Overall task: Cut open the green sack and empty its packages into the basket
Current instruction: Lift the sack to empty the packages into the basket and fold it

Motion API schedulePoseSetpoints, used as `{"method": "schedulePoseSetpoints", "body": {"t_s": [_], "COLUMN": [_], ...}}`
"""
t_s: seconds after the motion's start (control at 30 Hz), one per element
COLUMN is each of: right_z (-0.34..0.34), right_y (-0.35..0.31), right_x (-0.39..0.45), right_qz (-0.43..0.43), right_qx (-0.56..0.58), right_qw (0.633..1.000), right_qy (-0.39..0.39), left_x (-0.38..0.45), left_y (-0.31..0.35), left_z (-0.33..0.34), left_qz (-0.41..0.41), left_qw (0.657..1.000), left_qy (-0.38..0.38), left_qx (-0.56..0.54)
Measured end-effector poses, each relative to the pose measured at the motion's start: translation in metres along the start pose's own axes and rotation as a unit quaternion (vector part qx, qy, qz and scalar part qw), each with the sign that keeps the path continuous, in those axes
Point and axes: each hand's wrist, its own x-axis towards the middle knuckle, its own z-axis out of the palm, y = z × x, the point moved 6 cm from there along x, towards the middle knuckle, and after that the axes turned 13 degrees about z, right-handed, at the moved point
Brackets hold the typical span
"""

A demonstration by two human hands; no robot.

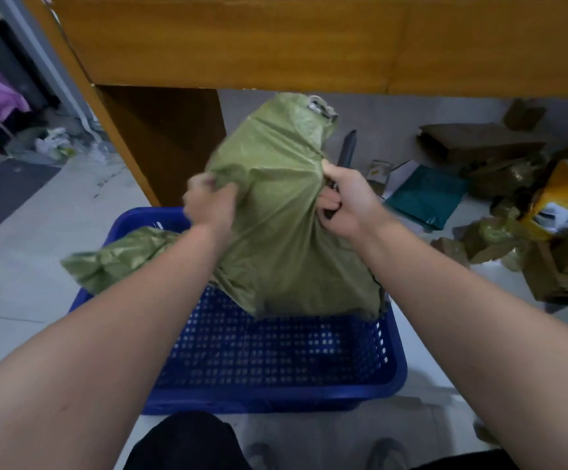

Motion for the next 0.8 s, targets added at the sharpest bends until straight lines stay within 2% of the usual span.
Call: {"method": "schedulePoseSetpoints", "body": {"t_s": [0.03,0.1,0.17,0.27,0.37,0.43,0.5,0.57,0.63,0.67,0.73,0.8], "right_z": [0.008,0.017,0.020,0.014,0.004,-0.001,-0.001,0.002,0.005,0.004,-0.008,-0.026], "right_y": [0.001,0.000,-0.002,-0.002,-0.004,-0.005,-0.008,-0.015,-0.020,-0.022,-0.017,-0.003], "right_x": [0.001,0.001,-0.002,-0.009,-0.014,-0.012,-0.010,-0.009,-0.016,-0.022,-0.032,-0.033], "right_qz": [0.008,0.025,0.040,0.047,0.038,0.028,0.018,0.003,0.000,-0.005,0.001,0.010], "right_qx": [-0.007,-0.017,-0.064,-0.109,-0.116,-0.150,-0.189,-0.177,-0.190,-0.247,-0.411,-0.472], "right_qw": [1.000,0.999,0.997,0.992,0.990,0.983,0.975,0.977,0.974,0.957,0.884,0.847], "right_qy": [-0.012,-0.016,0.002,0.034,0.069,0.097,0.117,0.118,0.127,0.151,0.222,0.244], "left_x": [-0.003,-0.013,-0.012,-0.014,-0.022,-0.028,-0.026,-0.024,-0.024,-0.025,-0.026,-0.026], "left_y": [0.018,0.052,0.068,0.080,0.072,0.068,0.066,0.067,0.071,0.074,0.077,0.079], "left_z": [0.015,0.030,0.035,0.052,0.063,0.066,0.063,0.050,0.042,0.040,0.036,0.032], "left_qz": [0.028,0.098,0.170,0.232,0.305,0.345,0.346,0.323,0.297,0.291,0.279,0.272], "left_qw": [0.998,0.990,0.975,0.935,0.893,0.875,0.892,0.931,0.949,0.951,0.955,0.959], "left_qy": [-0.052,-0.102,-0.126,-0.209,-0.212,-0.214,-0.192,-0.111,-0.054,-0.042,-0.015,0.017], "left_qx": [-0.025,-0.005,0.064,0.168,0.254,0.263,0.218,0.132,0.096,0.099,0.101,0.075]}}
